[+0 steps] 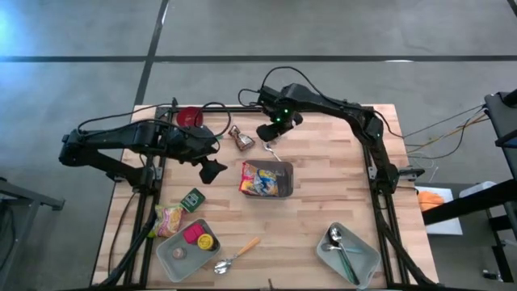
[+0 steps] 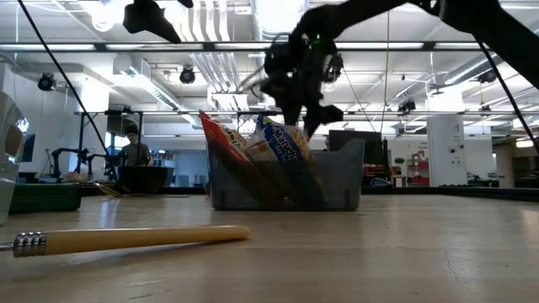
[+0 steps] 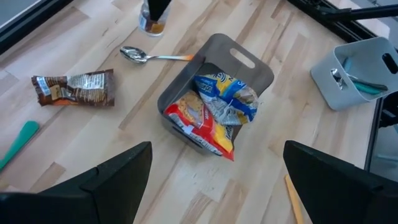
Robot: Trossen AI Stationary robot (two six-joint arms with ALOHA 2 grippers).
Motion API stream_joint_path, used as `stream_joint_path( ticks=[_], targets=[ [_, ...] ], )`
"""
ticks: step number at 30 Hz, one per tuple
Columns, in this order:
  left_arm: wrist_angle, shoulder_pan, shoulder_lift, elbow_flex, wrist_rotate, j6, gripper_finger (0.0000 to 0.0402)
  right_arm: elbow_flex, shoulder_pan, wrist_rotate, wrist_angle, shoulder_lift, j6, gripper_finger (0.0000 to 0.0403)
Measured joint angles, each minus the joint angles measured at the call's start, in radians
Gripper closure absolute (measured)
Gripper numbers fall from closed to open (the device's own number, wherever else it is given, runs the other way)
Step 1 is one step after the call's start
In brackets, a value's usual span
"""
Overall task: Pick & Place Food Item
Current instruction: Put the brown spice bottle into the left grey bin
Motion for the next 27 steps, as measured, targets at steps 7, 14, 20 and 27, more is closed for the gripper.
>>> stream_joint_path(
  ticks=[7, 14, 20, 27],
  targets=[
    [-0.003, 0.0, 0.0, 0.0, -0.03, 0.141, 0.0036, 0.105, 0.083, -0.068, -0.014, -0.067, -0.003, 0.0234],
    [0.092, -0.003, 0.0, 0.0, -0.069, 0.282, 0.0035, 0.232, 0.169, -0.154, -0.015, -0.122, 0.015, 0.0234],
    [0.225, -0.008, 0.0, 0.0, -0.054, 0.357, 0.0035, 0.35, 0.251, -0.185, -0.009, -0.133, 0.056, 0.0234],
    [0.359, -0.011, 0.0, 0.0, 0.015, 0.412, 0.0035, 0.359, 0.315, -0.197, 0.054, -0.165, 0.113, 0.0234]
  ],
)
